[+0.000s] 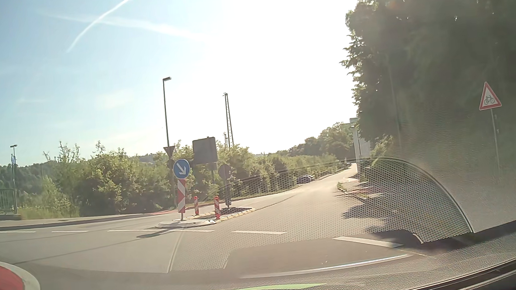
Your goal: Follow the waypoints while adhering to traffic rules and regulations
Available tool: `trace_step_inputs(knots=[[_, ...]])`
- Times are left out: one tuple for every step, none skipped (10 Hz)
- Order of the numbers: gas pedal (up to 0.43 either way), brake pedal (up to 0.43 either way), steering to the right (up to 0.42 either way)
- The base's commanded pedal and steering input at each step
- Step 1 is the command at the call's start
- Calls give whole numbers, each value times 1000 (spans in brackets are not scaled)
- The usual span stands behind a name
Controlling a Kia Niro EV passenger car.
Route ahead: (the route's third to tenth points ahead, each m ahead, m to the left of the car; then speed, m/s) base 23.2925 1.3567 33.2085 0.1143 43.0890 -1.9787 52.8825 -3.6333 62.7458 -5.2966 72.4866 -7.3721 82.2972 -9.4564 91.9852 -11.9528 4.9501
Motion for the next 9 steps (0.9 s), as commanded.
trace_step_inputs(knots=[[177, 0, 36], [157, 0, 34], [130, 0, 32], [87, 0, 30], [20, 0, 29], [0, 0, 28], [0, 0, 26], [0, 0, 26], [0, 0, 25]])
